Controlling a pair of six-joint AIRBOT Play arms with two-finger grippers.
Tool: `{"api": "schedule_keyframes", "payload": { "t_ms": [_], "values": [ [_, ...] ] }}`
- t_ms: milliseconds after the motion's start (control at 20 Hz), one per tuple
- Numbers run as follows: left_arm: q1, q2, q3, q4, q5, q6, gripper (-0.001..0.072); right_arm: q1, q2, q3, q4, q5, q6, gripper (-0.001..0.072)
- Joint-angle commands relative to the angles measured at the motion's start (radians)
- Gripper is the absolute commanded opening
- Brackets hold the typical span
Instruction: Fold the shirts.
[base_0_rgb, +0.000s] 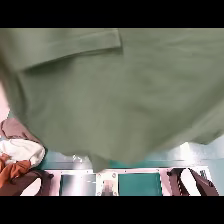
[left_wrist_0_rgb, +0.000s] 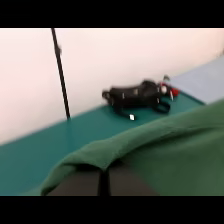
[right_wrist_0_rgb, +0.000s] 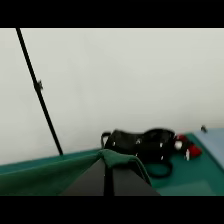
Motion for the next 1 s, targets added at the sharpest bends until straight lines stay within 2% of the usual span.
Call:
{"api": "schedule_keyframes", "payload": {
  "t_ms": [0,250,450,700,950],
  "values": [
    [0.000,-0.098,-0.214,-0.013,0.018,0.046,0.0022,0.023,-0.083,-0.218,0.065,0.009,-0.079,0.0015],
    [0.000,-0.458,-0.328,-0.126,0.016,0.130,0.0023,0.165,-0.357,-0.470,0.065,-0.161,-0.165,0.0014],
    [0.000,-0.723,-0.328,-0.152,0.072,0.121,0.0023,0.215,-0.670,-0.422,0.080,-0.252,-0.169,0.0014],
    [0.000,-0.830,-0.327,-0.227,0.259,0.122,0.0022,0.215,-0.944,-0.220,0.195,-0.250,-0.169,0.0015],
    [0.000,-0.835,-0.327,-0.262,0.430,0.133,0.0022,0.229,-1.042,-0.034,0.250,-0.251,-0.168,0.0015]
  ]
}}
